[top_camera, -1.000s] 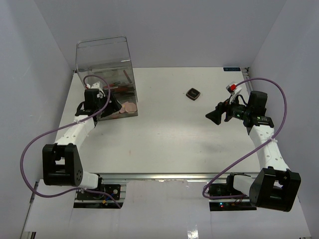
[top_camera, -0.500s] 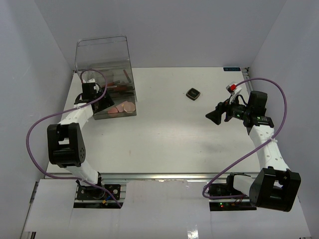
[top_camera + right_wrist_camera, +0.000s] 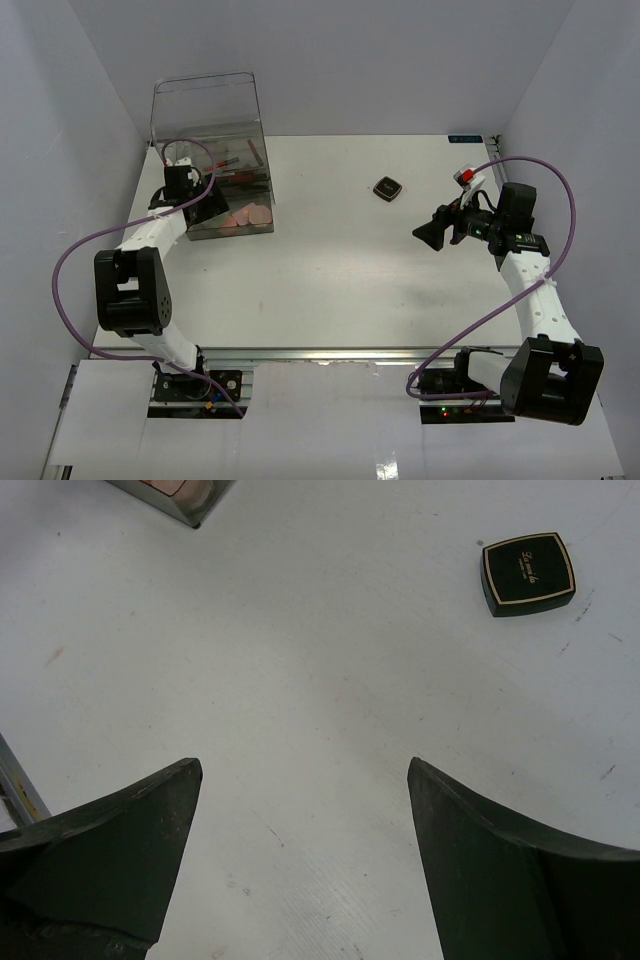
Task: Organize the makeup
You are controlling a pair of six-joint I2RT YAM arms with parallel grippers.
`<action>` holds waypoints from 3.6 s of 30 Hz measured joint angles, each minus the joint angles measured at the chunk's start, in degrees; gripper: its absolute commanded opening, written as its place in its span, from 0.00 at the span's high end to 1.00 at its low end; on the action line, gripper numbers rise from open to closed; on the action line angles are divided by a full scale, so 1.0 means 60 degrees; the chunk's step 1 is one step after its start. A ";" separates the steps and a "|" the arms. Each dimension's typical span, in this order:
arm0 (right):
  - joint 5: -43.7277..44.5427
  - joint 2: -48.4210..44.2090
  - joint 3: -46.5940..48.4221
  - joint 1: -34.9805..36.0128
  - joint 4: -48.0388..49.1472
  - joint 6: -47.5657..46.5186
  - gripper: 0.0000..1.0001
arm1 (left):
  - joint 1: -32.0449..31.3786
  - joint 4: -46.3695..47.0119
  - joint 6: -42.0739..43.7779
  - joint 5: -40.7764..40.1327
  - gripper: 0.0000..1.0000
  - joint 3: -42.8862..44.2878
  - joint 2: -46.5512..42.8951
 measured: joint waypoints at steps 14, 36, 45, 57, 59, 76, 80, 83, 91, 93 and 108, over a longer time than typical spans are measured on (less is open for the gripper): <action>0.0277 0.0077 -0.0122 0.0058 0.0004 0.0046 0.10 | 0.0003 0.0070 0.0016 0.0488 0.08 -0.0328 -0.1174; 0.7389 0.7251 0.5887 0.2927 -0.0544 0.3821 0.10 | 0.0003 0.1273 -0.0360 0.2942 0.06 -0.4608 -0.8756; 0.8247 1.0130 0.9339 0.3530 -0.1367 0.2825 0.10 | 0.0003 0.1295 -0.0360 0.2960 0.06 -0.4619 -0.9238; 0.7574 1.0702 1.0956 0.4095 -0.3414 -0.3183 0.10 | 0.0003 0.1292 -0.0360 0.2994 0.06 -0.4619 -0.9260; 0.7695 1.0764 1.0956 0.4052 -0.3600 -0.3740 0.10 | 0.0003 0.1295 -0.0360 0.2998 0.06 -0.4619 -0.9257; 0.7925 1.2122 1.1978 0.3757 -0.4041 -0.5050 0.09 | 0.0003 0.1295 -0.0360 0.2995 0.06 -0.4619 -0.9238; 0.7782 1.2350 1.2201 0.3550 -0.4035 -0.5041 0.09 | 0.0003 0.1295 -0.0356 0.2995 0.06 -0.4619 -0.9238; 0.7589 1.2409 1.2288 0.3423 -0.4051 -0.5042 0.09 | 0.0003 0.1294 -0.0356 0.2995 0.06 -0.4619 -0.9238; 0.6878 1.2620 1.2652 0.3223 -0.4329 -0.5190 0.01 | 0.0003 0.1292 -0.0356 0.2991 0.06 -0.4623 -0.9231; 0.6671 1.2676 1.2733 0.3180 -0.4398 -0.5284 0.06 | 0.0003 0.1295 -0.0356 0.2991 0.06 -0.4623 -0.9231; 0.5713 1.2762 1.2827 0.3076 -0.4783 -0.5557 0.70 | 0.0003 0.1294 -0.0356 0.2987 0.06 -0.4645 -0.9246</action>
